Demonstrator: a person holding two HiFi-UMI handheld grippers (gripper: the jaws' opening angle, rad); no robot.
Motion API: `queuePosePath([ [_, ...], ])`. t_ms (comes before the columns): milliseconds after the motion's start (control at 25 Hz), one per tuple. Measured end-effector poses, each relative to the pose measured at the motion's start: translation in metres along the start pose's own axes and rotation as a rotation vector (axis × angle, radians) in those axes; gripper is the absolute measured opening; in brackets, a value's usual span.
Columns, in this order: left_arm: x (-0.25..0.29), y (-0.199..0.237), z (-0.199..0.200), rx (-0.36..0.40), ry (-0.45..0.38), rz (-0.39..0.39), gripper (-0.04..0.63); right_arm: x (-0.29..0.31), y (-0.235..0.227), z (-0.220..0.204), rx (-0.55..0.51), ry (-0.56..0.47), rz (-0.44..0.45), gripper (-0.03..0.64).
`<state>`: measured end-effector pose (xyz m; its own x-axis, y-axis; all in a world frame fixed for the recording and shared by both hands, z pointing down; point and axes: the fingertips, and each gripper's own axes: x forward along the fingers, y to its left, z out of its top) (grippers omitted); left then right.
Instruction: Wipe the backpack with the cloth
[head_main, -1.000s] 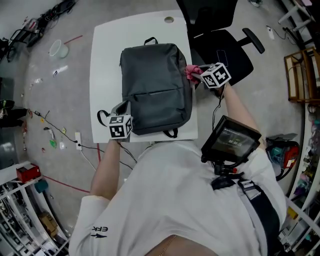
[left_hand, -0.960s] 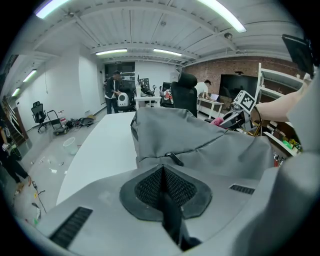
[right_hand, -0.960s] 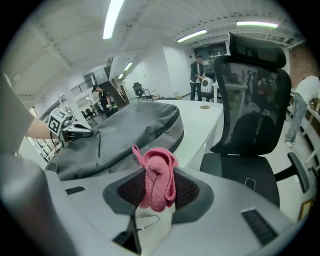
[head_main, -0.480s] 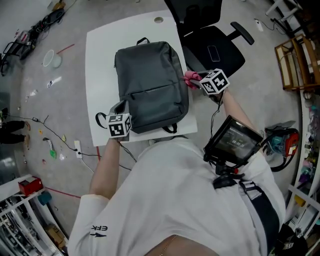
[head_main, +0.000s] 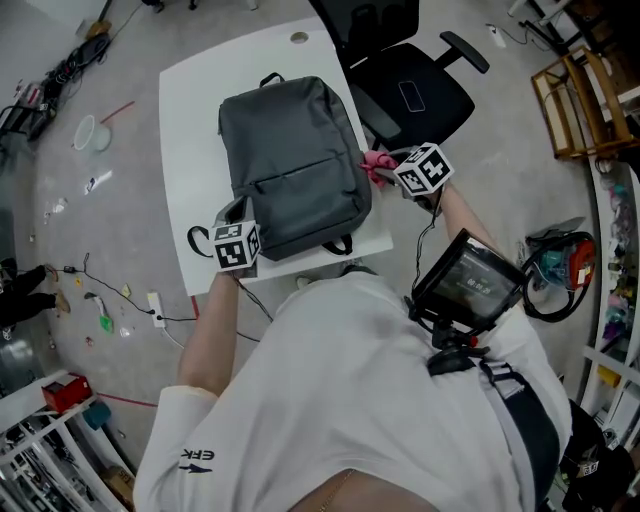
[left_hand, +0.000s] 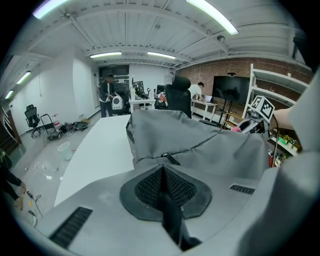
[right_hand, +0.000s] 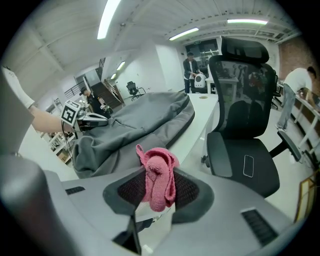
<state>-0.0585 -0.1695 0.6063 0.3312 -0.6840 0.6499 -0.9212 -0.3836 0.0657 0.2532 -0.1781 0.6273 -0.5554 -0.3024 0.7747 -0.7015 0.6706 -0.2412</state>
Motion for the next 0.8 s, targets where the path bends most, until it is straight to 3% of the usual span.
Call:
queuePosePath([
  [280,-0.002,0.0,0.0,0.001,-0.016,-0.012,0.003,-0.007,0.036,-0.031,-0.037,0.069,0.046,0.129],
  [680,-0.003,0.0,-0.003,-0.004,-0.038,-0.014,0.003,-0.016,0.08,-0.049,-0.055,0.087,0.132,0.129],
  [800,0.0,-0.001,-0.001,-0.007,-0.041,-0.018,0.003,-0.016,0.077,-0.048,-0.059,0.088,0.12,0.129],
])
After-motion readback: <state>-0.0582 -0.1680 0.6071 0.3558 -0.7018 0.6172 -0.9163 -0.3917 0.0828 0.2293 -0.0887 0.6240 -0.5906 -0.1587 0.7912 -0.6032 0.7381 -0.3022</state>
